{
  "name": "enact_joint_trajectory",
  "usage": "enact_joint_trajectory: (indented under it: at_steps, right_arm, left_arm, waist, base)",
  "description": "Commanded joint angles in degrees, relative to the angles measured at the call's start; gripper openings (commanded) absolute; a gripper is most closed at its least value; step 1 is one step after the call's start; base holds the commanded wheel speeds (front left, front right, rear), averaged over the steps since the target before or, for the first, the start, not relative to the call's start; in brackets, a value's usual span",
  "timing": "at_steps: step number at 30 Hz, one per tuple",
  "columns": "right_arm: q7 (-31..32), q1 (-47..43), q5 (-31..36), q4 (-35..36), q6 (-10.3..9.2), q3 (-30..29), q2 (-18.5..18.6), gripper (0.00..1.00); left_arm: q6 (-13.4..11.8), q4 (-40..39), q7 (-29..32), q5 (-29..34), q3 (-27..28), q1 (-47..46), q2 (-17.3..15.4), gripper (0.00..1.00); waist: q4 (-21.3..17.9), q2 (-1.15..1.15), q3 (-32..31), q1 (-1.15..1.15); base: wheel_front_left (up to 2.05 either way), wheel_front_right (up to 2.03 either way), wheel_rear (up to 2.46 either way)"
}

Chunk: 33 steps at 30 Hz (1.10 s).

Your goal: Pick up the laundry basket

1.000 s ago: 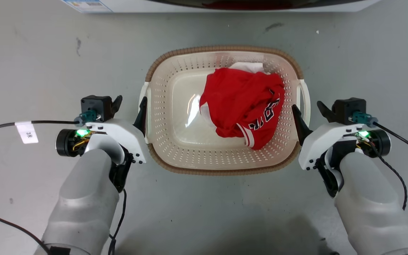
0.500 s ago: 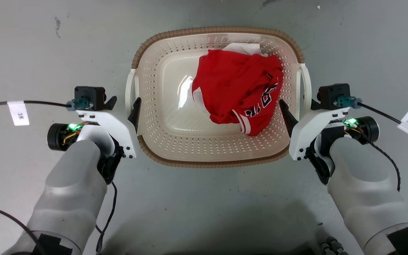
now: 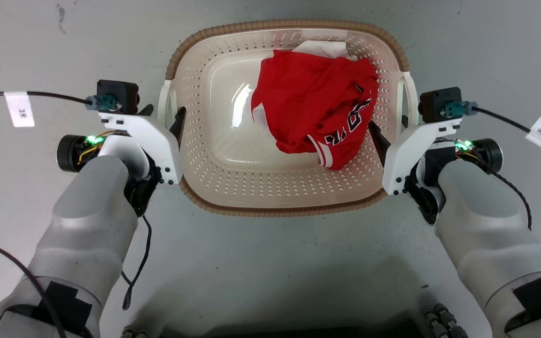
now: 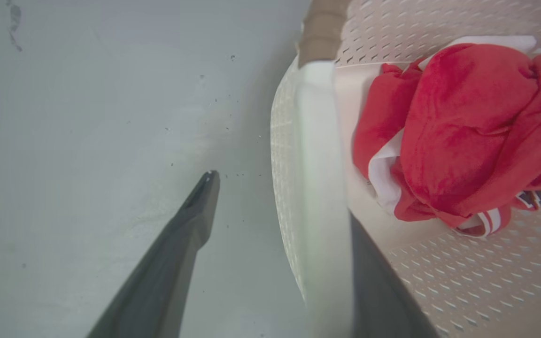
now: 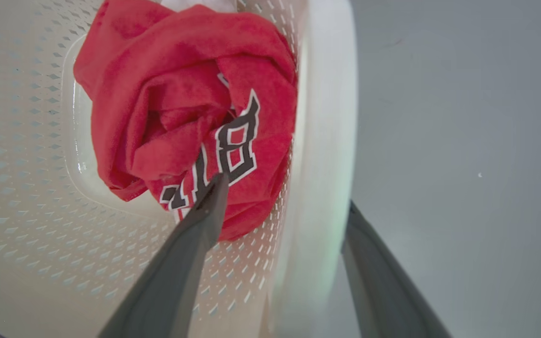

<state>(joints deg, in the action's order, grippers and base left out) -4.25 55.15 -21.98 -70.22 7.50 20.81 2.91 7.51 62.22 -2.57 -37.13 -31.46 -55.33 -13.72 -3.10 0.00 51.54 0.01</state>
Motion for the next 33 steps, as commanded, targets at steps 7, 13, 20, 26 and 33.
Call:
enact_joint_trajectory:
  at_steps: [7, 13, 20, 26, 33]
  right_arm:
    - [2.11, 2.06, -2.21, -1.11, -0.01, 1.77, -0.07, 0.0]
    - [5.55, 0.8, -4.45, -2.04, 0.07, 4.21, -0.08, 0.0]
    - [9.25, -0.57, -6.15, -2.74, 0.08, 5.76, -0.15, 0.0]
    - [14.19, -3.03, -8.17, -3.03, 0.08, 6.81, -0.32, 0.0]
    - [20.18, -6.32, -10.76, -3.12, 0.08, 8.27, -0.31, 0.0]
  left_arm:
    - [-0.08, 0.05, 1.14, -2.88, -3.04, -1.16, -0.16, 0.0]
    - [-0.03, -0.88, 2.26, -7.04, -6.97, -0.74, 0.35, 0.0]
    - [0.05, -0.65, 4.84, -11.68, -9.84, 1.04, 1.08, 0.0]
    - [0.11, -0.3, 8.97, -16.19, -12.25, 4.02, 1.95, 0.0]
    - [0.11, 0.39, 12.02, -20.57, -13.86, 7.21, 1.8, 0.0]
  waist:
    - [0.22, 0.0, 0.4, -0.01]
    - [0.54, 0.0, -1.41, -0.01]
    - [0.48, 0.0, -7.47, -0.01]
    - [0.92, 0.0, -15.35, -0.01]
    - [0.99, 0.0, -24.29, -0.01]
  base:
    - [0.0, 0.0, 0.0]
    - [0.0, 0.0, 0.0]
    - [0.0, 0.0, 0.0]
    - [0.0, 0.0, 0.0]
    - [0.0, 0.0, 0.0]
